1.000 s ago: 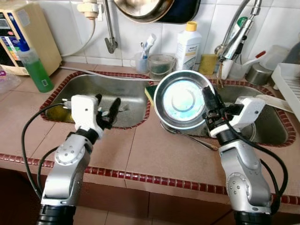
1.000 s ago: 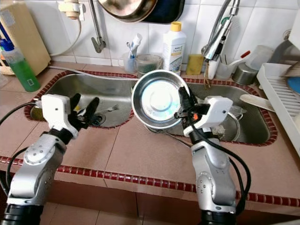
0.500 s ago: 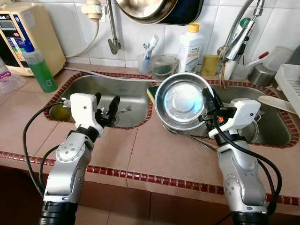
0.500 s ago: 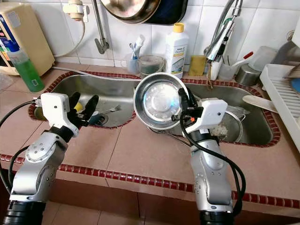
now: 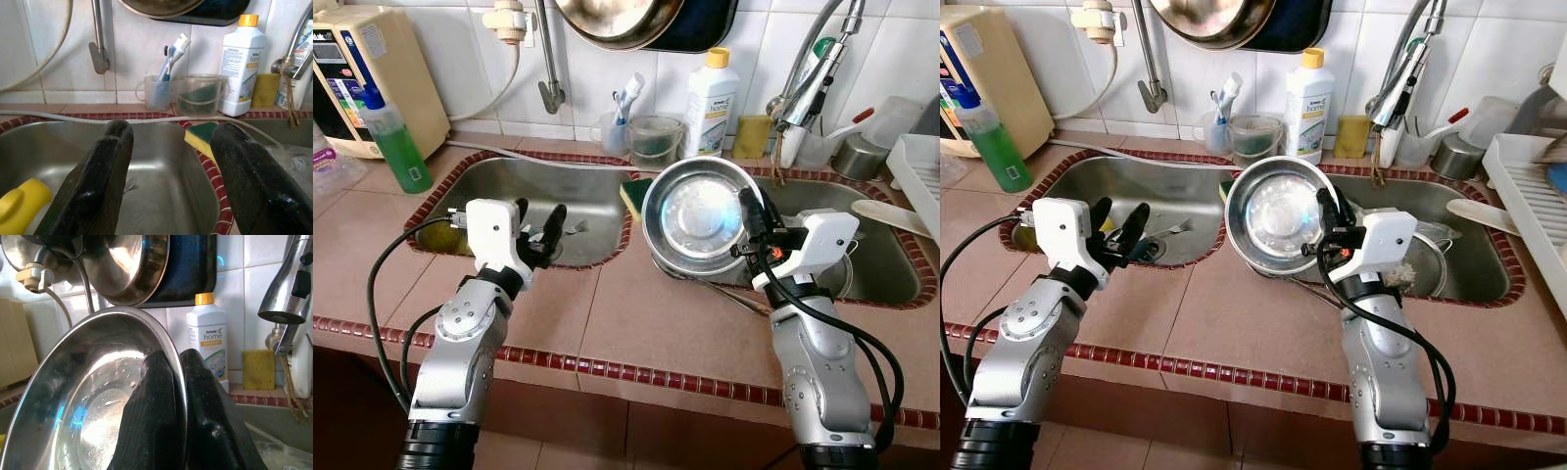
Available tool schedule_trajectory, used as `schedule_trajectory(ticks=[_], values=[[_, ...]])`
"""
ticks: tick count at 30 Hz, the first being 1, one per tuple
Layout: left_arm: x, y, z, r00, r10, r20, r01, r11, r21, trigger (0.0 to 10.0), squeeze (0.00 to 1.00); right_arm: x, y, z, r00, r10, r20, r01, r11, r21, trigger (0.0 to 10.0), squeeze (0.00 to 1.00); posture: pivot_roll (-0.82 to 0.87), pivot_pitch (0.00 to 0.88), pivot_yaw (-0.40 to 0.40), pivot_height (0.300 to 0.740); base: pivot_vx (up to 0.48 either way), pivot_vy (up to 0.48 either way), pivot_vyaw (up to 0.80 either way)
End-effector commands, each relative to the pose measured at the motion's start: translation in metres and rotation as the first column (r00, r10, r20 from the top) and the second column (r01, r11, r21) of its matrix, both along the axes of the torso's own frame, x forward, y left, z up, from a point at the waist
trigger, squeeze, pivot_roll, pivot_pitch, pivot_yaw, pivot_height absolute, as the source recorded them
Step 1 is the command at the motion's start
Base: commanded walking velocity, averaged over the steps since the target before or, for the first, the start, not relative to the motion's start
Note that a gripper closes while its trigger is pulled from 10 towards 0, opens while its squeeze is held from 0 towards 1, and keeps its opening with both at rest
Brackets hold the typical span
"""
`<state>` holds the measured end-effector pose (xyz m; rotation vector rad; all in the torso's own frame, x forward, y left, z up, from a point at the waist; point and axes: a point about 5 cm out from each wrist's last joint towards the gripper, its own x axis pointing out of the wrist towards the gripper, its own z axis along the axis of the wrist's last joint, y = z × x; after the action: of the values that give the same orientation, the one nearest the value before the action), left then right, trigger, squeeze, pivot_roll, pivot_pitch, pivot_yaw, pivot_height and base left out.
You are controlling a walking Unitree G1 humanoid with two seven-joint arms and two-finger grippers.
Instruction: Kitchen organization
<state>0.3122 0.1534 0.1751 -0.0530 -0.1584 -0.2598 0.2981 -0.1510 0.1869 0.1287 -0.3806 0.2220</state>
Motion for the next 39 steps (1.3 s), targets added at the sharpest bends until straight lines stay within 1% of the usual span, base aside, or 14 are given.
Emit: schedule_trajectory(ticks=[1,21,26,39], values=[[-0.0017,0.0008,-0.0045,1.000,0.003,-0.020,-0.003,1.000,0.004,10.0,0.00,-0.0011,0.0019,-0.0009,1.000,0.007,0.005,-0.007,1.000,-0.014,10.0,0.00,-0.10,0.001,0.029,0.740,0.000,0.304,0.00],[-0.0055,0.0002,-0.0093,0.999,-0.001,-0.040,0.001,1.000,0.008,10.0,0.00,-0.0043,0.0012,-0.0032,1.000,0.004,-0.005,-0.004,1.000,-0.027,10.0,0.00,-0.11,0.013,0.029,0.740,0.000,0.323,0.00],[-0.0045,-0.0005,-0.0095,0.999,-0.003,-0.042,0.003,1.000,0.013,10.0,0.00,-0.0046,0.0011,-0.0035,1.000,0.001,-0.004,-0.002,0.999,-0.032,10.0,0.00,-0.11,0.014,0.033,0.740,0.000,0.302,0.00],[-0.0081,-0.0091,-0.0064,0.998,-0.060,-0.011,0.061,0.996,0.061,10.0,0.00,-0.0043,0.0009,-0.0042,1.000,-0.002,-0.005,0.002,0.999,-0.039,10.0,0.00,-0.11,0.018,0.036,0.740,0.000,0.000,0.00]])
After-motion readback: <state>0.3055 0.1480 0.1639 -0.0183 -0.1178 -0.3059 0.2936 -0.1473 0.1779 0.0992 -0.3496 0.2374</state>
